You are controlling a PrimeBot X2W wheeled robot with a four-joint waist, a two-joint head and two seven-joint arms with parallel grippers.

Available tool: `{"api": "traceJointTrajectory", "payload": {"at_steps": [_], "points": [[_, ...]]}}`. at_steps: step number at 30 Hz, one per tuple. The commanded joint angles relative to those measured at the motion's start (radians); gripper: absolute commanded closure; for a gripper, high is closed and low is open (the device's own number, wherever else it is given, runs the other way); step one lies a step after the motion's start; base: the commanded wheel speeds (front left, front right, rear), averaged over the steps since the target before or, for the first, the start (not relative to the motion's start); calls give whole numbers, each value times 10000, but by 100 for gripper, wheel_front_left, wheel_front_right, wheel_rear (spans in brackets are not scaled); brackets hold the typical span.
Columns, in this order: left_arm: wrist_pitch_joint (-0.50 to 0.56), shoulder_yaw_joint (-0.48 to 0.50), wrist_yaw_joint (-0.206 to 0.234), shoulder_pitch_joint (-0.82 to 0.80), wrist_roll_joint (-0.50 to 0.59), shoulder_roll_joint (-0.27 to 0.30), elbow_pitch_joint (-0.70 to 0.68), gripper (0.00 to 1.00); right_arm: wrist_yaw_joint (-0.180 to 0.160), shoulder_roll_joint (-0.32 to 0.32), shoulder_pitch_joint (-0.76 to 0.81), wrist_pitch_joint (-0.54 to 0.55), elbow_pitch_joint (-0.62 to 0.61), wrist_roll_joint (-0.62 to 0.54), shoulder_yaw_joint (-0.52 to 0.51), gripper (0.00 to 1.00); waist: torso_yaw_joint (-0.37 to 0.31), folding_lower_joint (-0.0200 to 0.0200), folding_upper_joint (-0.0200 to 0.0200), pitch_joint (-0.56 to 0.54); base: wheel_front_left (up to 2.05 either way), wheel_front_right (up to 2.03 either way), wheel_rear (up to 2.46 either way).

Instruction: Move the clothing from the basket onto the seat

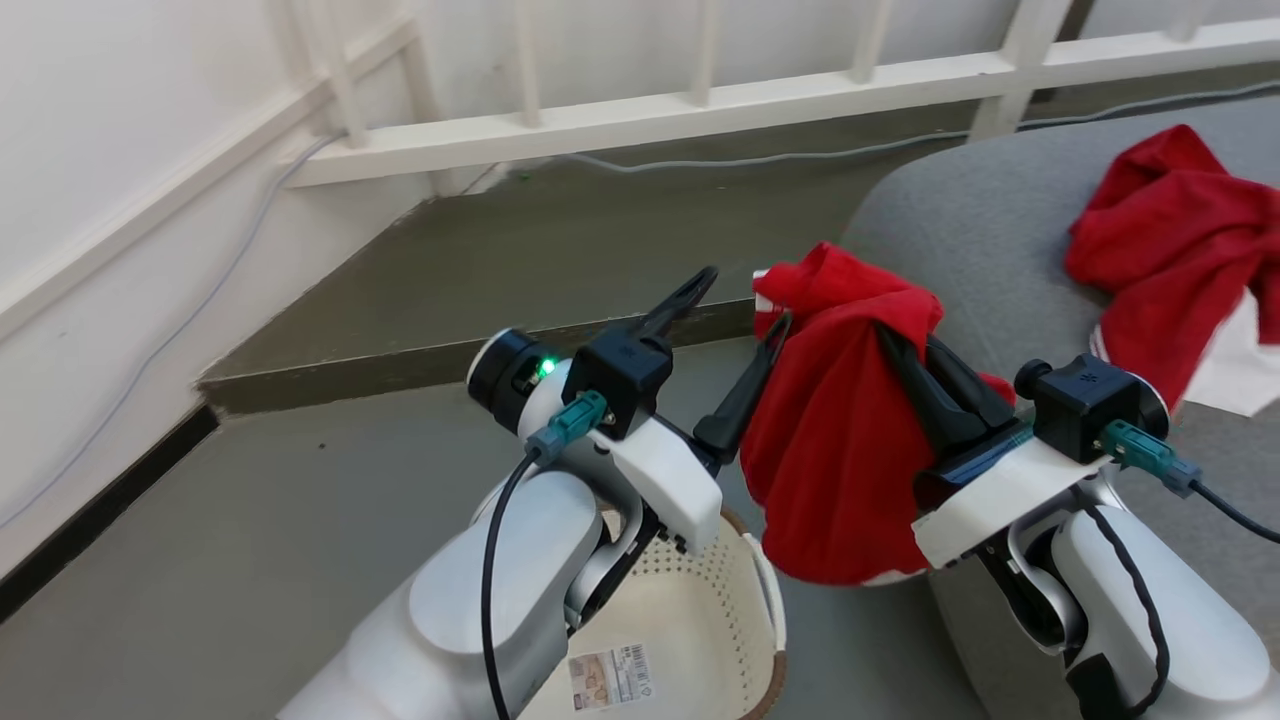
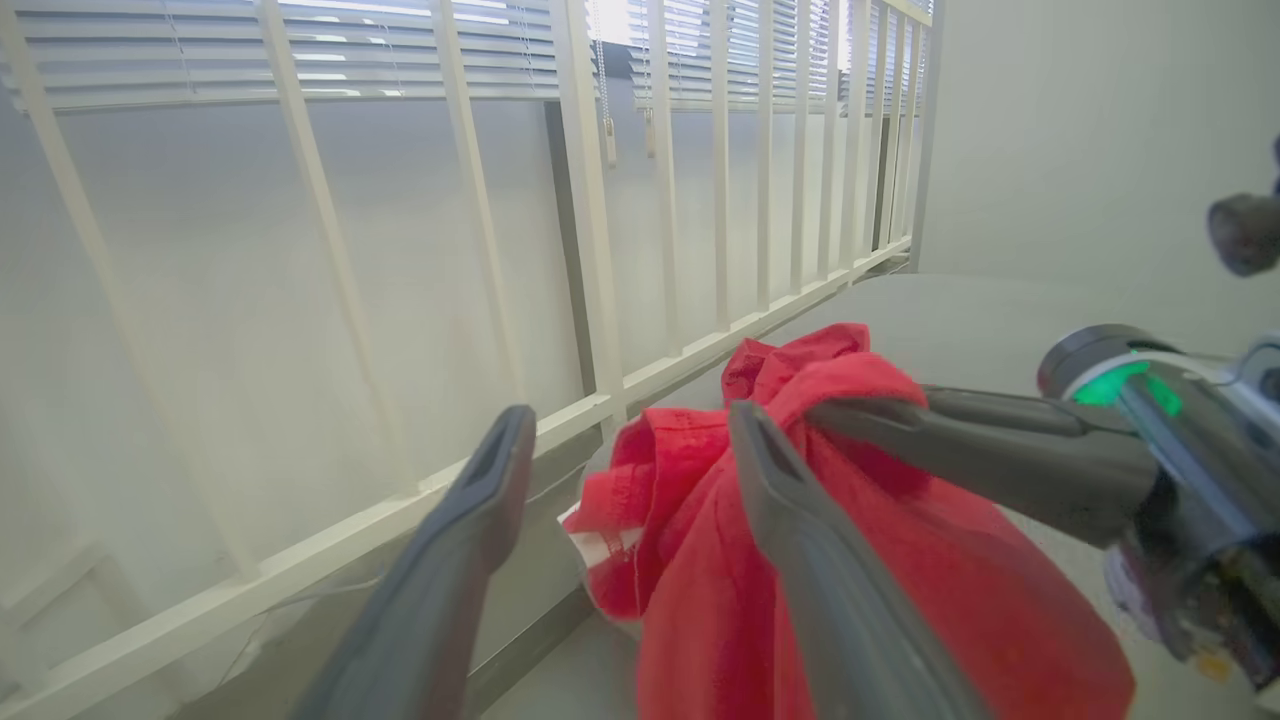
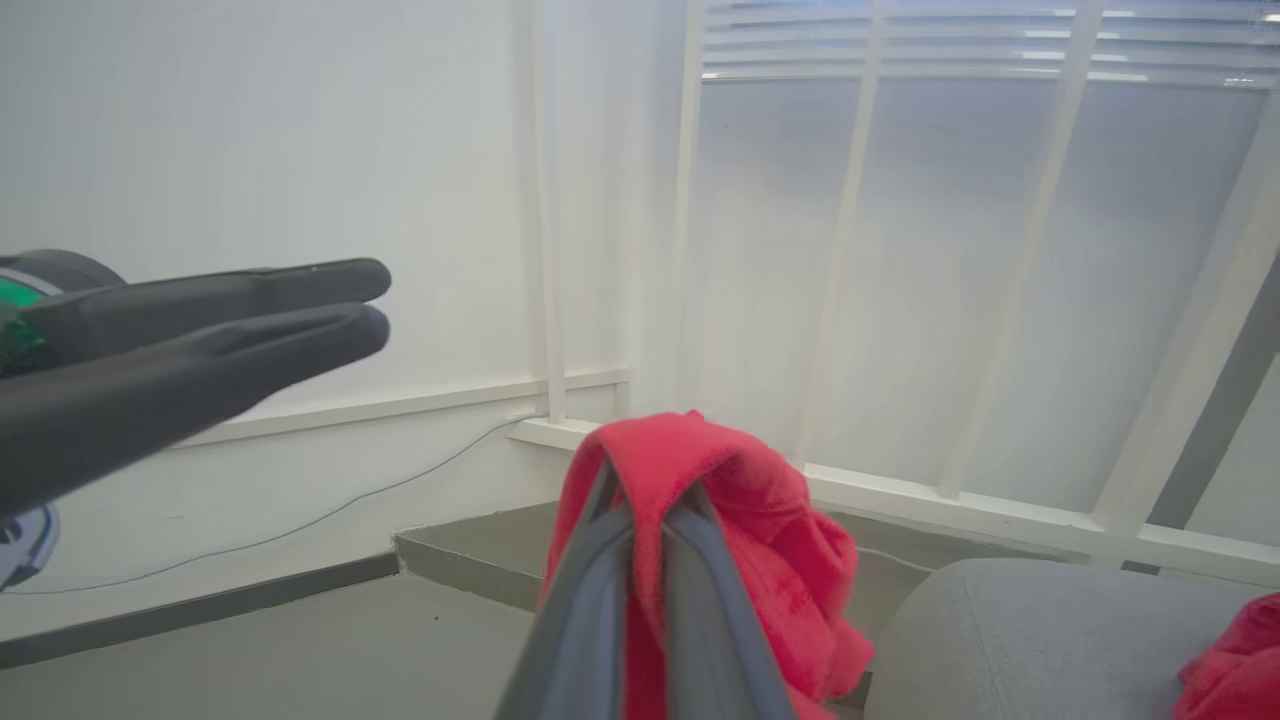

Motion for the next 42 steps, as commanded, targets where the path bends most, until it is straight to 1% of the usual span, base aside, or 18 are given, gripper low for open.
{"api": "traceJointTrajectory", "payload": {"at_steps": [1, 7, 15, 16, 21, 23, 31, 42], "points": [[-59, 416, -104, -49, 157, 114, -299, 0, 39, -80, 119, -61, -353, 44, -18, 100, -394, 0, 0, -64, 0, 0, 0], [-60, 618, -330, 595, 346, 114, -477, 0, 39, -183, 313, -61, -573, 78, -200, 100, -1210, 0, 0, -122, 0, 0, 0], [-60, 784, -464, 1159, 503, 114, -733, 0, 39, -293, 519, -61, -844, 122, -371, 100, -2304, 0, 0, -133, 0, 0, 0], [-60, 784, -464, 1159, 503, 114, -733, 0, 39, -293, 519, -61, -844, 122, -371, 100, -2304, 0, 0, -133, 0, 0, 0], [-60, 813, -549, 1389, 547, 114, -965, 0, 39, -415, 662, -61, -1017, 150, -540, 100, -2922, 0, 0, -127, 0, 0, 0], [-60, 813, -568, 1450, 573, 114, -1090, 0, 39, -478, 738, -61, -1109, 181, -617, 100, -3271, 0, 0, -97, 0, 0, 0], [-60, 453, -736, 1184, 464, 114, -1229, 0, 39, -660, 1200, -61, -1569, 142, -1427, 100, -3511, 0, 0, 158, 0, 0, 0], [-60, 203, -674, 1049, 318, 114, -1203, 0, 39, -652, 1634, -61, -2017, 29, -2211, 100, -3595, 0, 0, 291, 0, 0, 0]]}}
